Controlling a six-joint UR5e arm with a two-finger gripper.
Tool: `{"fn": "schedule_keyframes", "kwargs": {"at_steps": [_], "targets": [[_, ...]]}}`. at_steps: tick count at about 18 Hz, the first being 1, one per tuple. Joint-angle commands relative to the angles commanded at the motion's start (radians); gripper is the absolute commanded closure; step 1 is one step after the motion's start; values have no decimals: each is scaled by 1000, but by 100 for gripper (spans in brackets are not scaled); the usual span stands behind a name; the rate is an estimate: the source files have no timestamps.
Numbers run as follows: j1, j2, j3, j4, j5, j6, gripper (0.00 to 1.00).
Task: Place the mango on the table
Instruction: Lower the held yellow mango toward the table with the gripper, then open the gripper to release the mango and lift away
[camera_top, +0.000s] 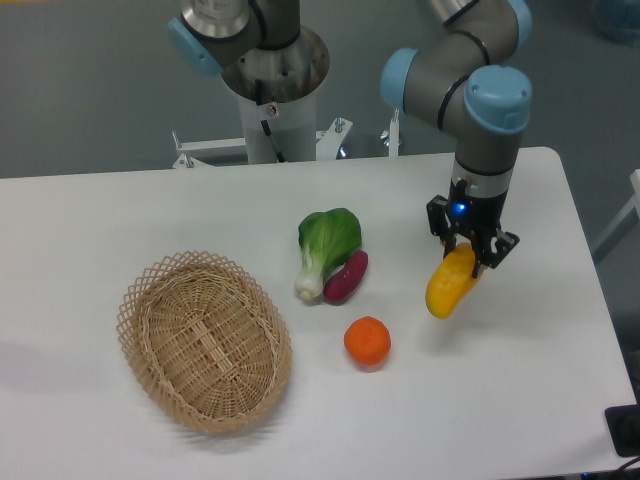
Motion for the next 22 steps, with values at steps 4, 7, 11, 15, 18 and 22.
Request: {"fn": "schedule_keyframes", "kwargs": {"at_steps": [4,7,11,15,18,22], "targets": [[-11,-37,-9,60,3,8,52],[-38,-84,0,116,3,-15,52],[-51,-107,-8,129,2,-44,52],[-51,-109,-17,129,3,-44,50],[-51,-109,-15,130,2,-41,19],[-51,-100,-15,130,2,-43,0]]}}
